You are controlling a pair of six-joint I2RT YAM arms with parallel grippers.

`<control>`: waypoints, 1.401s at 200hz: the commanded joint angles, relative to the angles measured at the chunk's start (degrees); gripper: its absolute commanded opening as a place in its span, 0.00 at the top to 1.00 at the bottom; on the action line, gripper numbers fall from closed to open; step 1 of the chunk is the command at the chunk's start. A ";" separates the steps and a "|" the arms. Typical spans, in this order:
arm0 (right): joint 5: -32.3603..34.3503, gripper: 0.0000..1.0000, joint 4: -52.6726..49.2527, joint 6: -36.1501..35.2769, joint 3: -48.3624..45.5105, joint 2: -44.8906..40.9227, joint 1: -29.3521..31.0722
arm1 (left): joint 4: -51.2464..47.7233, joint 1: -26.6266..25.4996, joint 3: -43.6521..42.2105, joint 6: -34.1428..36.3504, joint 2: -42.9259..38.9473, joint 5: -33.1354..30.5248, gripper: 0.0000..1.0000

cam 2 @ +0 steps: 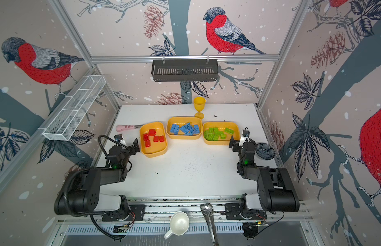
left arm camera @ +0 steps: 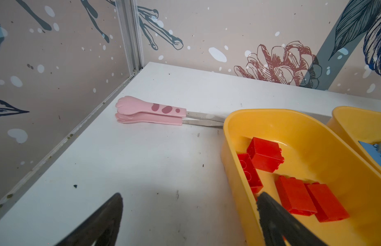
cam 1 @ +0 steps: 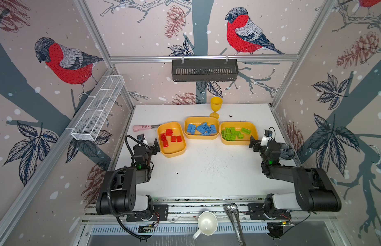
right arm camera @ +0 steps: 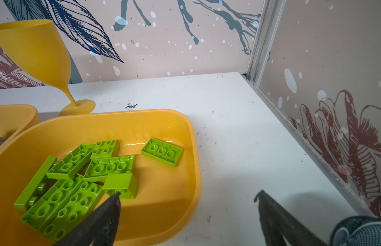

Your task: Sort the legos into containers by color

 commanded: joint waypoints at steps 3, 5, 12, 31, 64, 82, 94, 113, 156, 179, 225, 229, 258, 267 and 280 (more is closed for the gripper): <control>-0.42 0.01 7.87 -0.77 -0.57 2.40 -0.19 | 10.78 0.08 -0.34 -0.16 1.18 2.56 0.02; -0.32 0.00 7.99 -0.78 -0.63 2.52 -0.22 | 10.73 0.09 -0.34 -0.16 1.16 2.61 0.02; 0.24 0.01 8.43 -0.56 -0.82 2.83 -0.15 | 11.10 0.13 -0.35 -0.07 1.40 3.05 0.02; 0.93 0.00 10.39 -0.03 -1.62 3.44 -0.28 | 11.02 0.14 -0.08 0.15 1.68 3.33 0.03; 3.09 0.01 11.25 -0.16 -1.75 4.26 0.38 | 12.38 0.09 -0.64 0.70 2.11 4.74 0.02; 3.09 0.01 11.28 -0.04 -1.71 4.35 0.30 | 12.12 0.12 -0.48 0.68 2.13 4.82 0.03; 3.06 0.01 12.46 -0.15 -2.22 4.64 0.43 | 12.12 0.11 -0.49 0.65 2.12 4.82 0.03; 3.38 0.00 11.90 -0.25 -1.91 4.69 0.55 | 12.12 0.12 -0.42 0.68 2.12 4.83 0.03; 3.52 0.00 12.28 -0.32 -2.26 4.42 0.64 | 12.10 0.11 -0.43 0.66 2.12 4.82 0.03; 3.70 0.01 12.20 -0.34 -2.21 4.36 0.74 | 12.21 0.09 -0.55 0.67 2.03 4.93 0.03; 4.29 0.01 12.24 -0.51 -2.25 4.31 1.08 | 11.41 0.14 -0.67 0.88 0.61 5.53 0.03; 4.45 0.01 12.27 -0.60 -2.20 4.35 1.09 | 11.16 0.13 -0.60 0.89 0.35 5.61 0.02; 5.07 0.01 8.72 -0.78 -0.76 3.11 1.59 | 10.52 0.12 -0.57 1.11 -0.52 6.13 0.03; 5.23 0.01 7.06 -0.73 0.04 2.73 1.58 | 10.42 0.11 -0.50 1.13 -0.43 6.14 0.02; 5.82 0.01 6.56 -0.43 0.40 2.83 1.48 | 10.17 0.14 -0.30 1.13 -0.43 6.14 0.03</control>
